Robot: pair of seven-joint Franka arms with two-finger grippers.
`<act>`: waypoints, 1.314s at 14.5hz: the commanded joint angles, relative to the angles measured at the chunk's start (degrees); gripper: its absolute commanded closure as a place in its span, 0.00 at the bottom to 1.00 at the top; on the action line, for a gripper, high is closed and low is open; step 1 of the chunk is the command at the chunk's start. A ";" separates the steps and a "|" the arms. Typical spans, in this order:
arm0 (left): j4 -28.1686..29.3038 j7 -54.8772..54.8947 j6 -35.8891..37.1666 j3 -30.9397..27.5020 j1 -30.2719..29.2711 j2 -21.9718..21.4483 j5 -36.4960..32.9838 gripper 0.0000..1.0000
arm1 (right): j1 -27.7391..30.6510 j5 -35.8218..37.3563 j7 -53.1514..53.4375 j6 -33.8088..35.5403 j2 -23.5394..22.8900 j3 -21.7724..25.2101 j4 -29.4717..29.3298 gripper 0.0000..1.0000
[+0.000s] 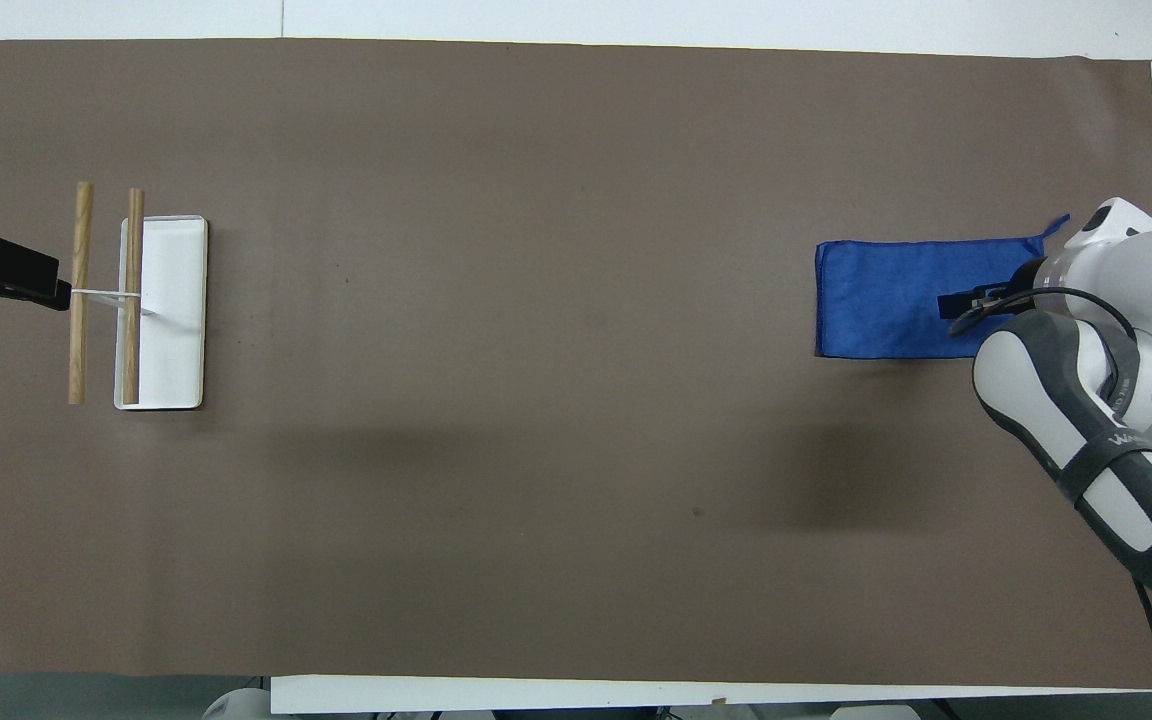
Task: Right arm passes towel to left arm to hang
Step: 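Grasp the blue towel's edge with the right gripper and lift it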
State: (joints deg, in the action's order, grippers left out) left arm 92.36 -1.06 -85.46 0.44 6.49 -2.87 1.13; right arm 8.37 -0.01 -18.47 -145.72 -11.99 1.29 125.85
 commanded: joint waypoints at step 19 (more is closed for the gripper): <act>1.16 0.36 0.21 0.79 -0.77 -1.18 -1.13 0.00 | 2.36 -1.13 10.53 13.05 1.87 -8.04 -4.81 1.00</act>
State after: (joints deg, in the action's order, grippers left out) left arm 92.36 -1.06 -85.46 0.44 6.49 -2.87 1.13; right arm 9.40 -0.07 -13.23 -139.63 -12.42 -3.07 123.76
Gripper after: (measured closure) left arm 0.000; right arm 0.947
